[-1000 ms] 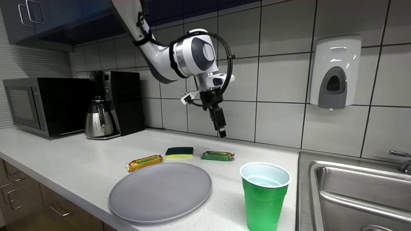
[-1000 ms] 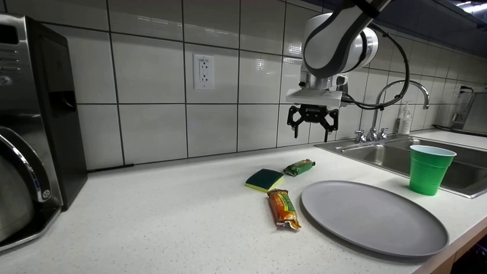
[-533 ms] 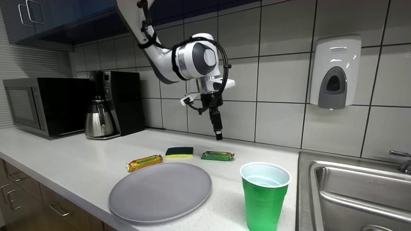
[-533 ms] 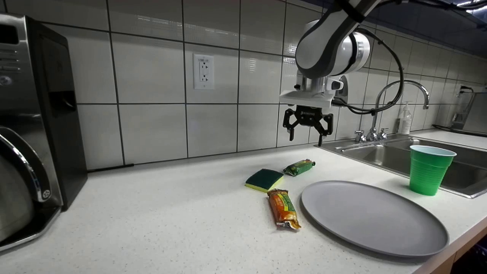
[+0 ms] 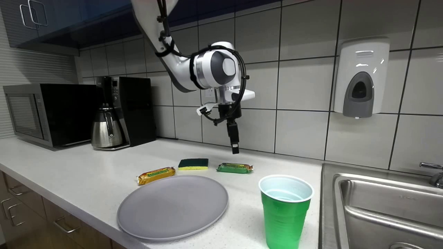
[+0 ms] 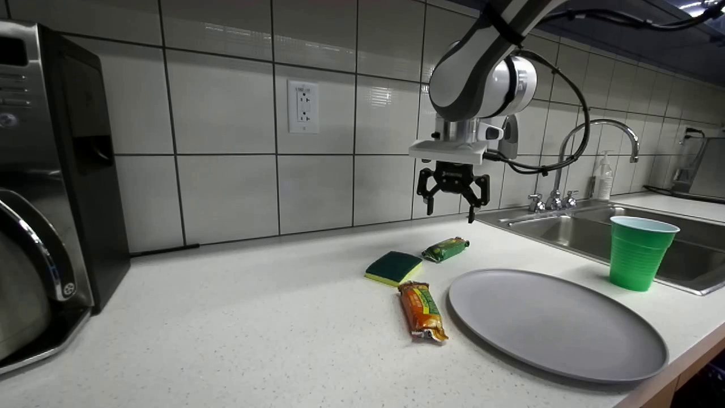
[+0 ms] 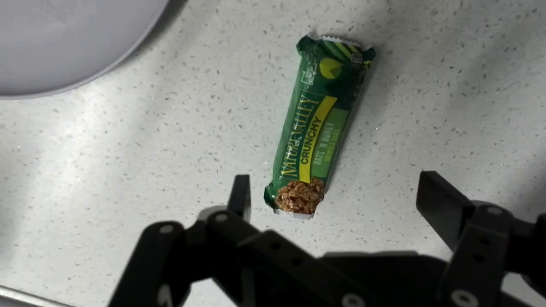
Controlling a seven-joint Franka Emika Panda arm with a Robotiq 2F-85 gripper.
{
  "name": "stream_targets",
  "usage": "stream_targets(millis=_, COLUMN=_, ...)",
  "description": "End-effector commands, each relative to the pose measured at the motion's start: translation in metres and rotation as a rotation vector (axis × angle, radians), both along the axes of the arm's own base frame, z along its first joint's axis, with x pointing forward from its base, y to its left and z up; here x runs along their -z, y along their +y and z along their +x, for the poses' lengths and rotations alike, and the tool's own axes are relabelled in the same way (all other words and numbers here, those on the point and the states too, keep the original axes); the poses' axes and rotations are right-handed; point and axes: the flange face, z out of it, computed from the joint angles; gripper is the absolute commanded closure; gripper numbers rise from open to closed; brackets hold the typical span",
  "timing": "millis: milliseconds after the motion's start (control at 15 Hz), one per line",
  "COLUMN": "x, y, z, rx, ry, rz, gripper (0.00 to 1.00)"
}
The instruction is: Put the cup off of the tray and put the candy bars on it
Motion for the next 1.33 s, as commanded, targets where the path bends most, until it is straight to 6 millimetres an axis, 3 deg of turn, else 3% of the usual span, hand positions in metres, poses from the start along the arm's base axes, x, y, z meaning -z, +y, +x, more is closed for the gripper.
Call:
stream_targets(millis=0, x=0.004, y=0.002, z=0.014, rx=0.013, ry=0.039, rz=0.016, gripper=0.0)
stream_targets(millis=800, x=0.035, y=0.0, z=0.033, rx=0.036, ry=0.065, rz=0.046, gripper=0.0)
stream_targets(millis=1267, x=0.039, y=0.002, z=0.029, rx=0.055, ry=0.072, rz=0.063, gripper=0.0)
